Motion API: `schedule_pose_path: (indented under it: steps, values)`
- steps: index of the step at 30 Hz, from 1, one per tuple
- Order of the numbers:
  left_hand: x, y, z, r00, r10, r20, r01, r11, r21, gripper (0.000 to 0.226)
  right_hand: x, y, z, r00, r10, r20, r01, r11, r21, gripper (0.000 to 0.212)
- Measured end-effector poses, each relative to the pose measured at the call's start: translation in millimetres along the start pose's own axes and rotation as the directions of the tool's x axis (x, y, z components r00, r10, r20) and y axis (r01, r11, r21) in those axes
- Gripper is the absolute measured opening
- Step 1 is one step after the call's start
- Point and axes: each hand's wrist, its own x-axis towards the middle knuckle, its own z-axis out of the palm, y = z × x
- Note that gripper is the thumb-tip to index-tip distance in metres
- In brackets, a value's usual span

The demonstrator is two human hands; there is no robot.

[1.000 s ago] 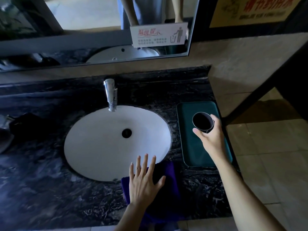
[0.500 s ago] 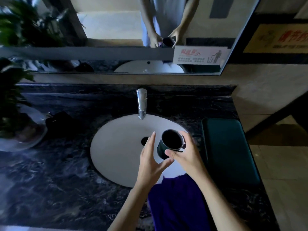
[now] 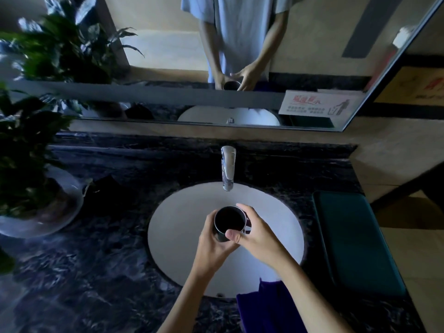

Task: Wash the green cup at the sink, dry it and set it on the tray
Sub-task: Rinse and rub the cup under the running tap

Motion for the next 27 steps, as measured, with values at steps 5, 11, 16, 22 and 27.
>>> schedule_pose_path:
  steps: [5,11,16,22,27]
  values:
    - [28,-11,-5,0.994,-0.094,-0.056,0.091,0.995,-0.041,0.062,56,-9,-12,0.974,-0.001,-0.226,0.031,0.991,0.131,0.021]
    - [56,-34,-7,0.977,-0.197,-0.083,0.191,0.979,-0.074,0.071,128,-19,-18,0.917,0.326,-0.228,-0.234,0.906,0.353,0.018]
    - [73,-51,-8,0.968,-0.247,-0.056,0.243,0.968,-0.062,0.086,156,-14,-11,0.914,0.371,-0.162,-0.292,0.881,0.373,0.025]
    - [86,-59,-4,0.975,-0.214,-0.057,0.212,0.977,-0.032,0.067,157,-17,-15,0.918,0.379,-0.113,-0.276,0.818,0.504,0.026]
    - [96,-58,-3,0.984,-0.153,-0.088,0.154,0.988,0.006,0.061,164,-40,-28,0.925,0.359,-0.126,-0.22,0.774,0.593,0.03]
